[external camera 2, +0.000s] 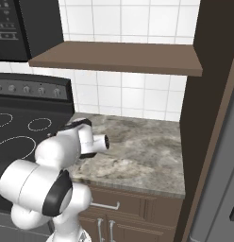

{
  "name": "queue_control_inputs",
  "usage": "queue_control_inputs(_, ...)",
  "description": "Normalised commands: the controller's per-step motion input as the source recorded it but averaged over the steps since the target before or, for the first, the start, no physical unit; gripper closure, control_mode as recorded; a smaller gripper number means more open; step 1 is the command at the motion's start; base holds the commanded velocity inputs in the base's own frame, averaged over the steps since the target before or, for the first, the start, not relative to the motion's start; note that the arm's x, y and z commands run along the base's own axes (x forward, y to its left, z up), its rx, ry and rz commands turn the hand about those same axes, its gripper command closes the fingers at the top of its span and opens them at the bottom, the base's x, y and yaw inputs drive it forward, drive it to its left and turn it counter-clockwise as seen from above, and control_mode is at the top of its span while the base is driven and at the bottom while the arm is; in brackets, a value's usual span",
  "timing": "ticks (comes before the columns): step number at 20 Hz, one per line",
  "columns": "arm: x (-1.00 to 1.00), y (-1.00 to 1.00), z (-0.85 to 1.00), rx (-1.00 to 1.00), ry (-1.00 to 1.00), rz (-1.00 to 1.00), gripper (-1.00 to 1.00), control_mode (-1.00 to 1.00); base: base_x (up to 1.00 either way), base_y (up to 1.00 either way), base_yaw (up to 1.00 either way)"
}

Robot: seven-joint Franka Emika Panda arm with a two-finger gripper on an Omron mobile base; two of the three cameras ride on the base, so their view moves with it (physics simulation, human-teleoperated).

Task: Take 2 condiments from the cabinet and move them on the counter near the stove.Make sure the condiments are lined up with each other, next to each other.

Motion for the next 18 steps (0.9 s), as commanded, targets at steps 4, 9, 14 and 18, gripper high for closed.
queue_control_inputs(4,0.15,0.06,-0.13,0.0,0.0,-0.01,1.0,-1.0,0.0,0.0,0.0)
queue_control_inputs(9,0.16,0.06,-0.1,0.0,0.0,-0.01,1.0,-1.0,0.0,0.0,0.0)
queue_control_inputs(14,0.1,0.05,-0.04,0.0,0.0,-0.01,1.0,-1.0,0.0,0.0,0.0)
queue_control_inputs(18,0.07,0.06,-0.06,0.0,0.0,0.0,1.0,-1.0,0.0,0.0,0.0)
